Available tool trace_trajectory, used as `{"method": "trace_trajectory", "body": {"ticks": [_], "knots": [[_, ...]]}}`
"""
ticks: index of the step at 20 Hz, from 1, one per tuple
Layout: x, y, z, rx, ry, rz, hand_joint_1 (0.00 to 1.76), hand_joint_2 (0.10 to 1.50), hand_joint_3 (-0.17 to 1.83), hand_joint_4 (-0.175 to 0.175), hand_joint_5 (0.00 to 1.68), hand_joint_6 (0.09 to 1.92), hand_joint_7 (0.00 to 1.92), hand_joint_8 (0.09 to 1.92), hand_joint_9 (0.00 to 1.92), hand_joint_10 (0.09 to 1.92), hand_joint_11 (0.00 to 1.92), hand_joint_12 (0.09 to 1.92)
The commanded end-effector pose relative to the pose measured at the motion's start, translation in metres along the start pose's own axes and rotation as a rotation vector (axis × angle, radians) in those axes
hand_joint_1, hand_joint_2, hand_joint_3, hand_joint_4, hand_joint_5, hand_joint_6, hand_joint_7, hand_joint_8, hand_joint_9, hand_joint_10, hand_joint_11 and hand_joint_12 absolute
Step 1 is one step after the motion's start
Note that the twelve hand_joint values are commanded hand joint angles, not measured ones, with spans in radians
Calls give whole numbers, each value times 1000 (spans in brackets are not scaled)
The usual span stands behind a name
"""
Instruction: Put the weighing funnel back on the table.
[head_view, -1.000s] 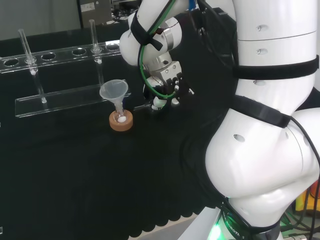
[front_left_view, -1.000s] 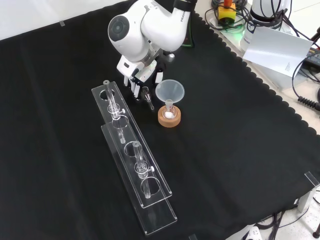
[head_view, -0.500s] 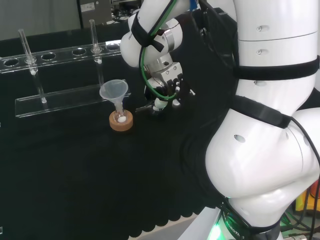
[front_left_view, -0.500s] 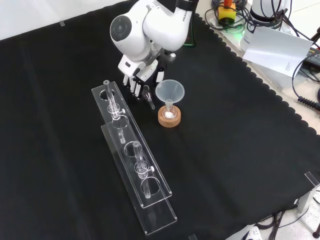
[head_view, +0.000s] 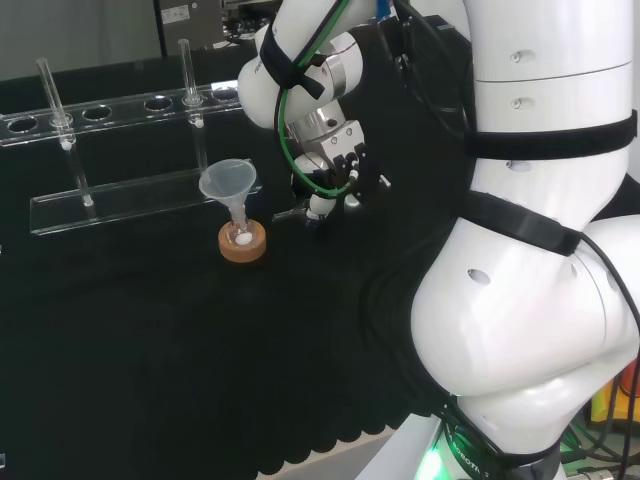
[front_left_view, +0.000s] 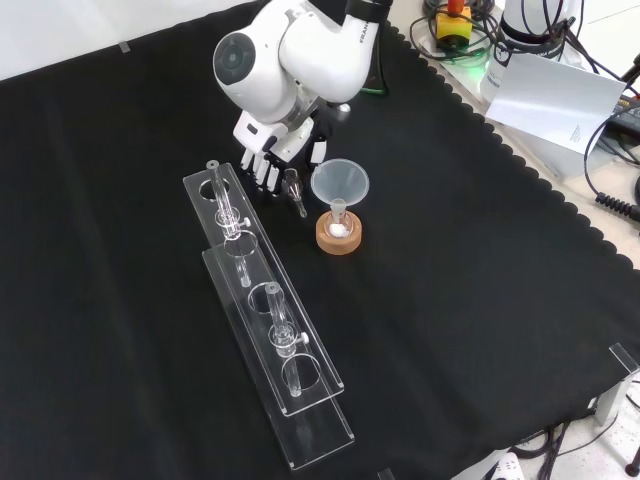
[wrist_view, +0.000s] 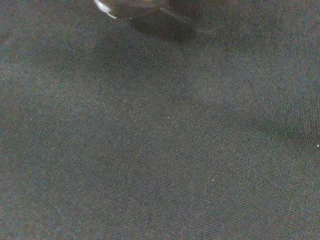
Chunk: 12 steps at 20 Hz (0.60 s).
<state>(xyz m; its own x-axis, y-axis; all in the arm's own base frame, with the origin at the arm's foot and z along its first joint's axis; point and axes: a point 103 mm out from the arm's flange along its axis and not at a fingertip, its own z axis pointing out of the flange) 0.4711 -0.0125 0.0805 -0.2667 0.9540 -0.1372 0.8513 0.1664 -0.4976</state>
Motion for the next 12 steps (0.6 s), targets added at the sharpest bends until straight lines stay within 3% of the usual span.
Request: {"method": "trace_trajectory", "body": {"ticks": [1, 8, 12], "knots": [[-2, -3, -2, 7, -9, -4, 931, 1049, -175, -5, 655, 727, 472, 673, 654, 514, 365, 1289], [-2, -7, -2, 22, -19, 14, 922, 1043, -175, -21, 520, 655, 386, 679, 590, 550, 333, 1301], [-3, -9, -1, 35, -20, 18, 916, 1037, -175, -36, 398, 433, 268, 700, 525, 609, 306, 1315]]}}
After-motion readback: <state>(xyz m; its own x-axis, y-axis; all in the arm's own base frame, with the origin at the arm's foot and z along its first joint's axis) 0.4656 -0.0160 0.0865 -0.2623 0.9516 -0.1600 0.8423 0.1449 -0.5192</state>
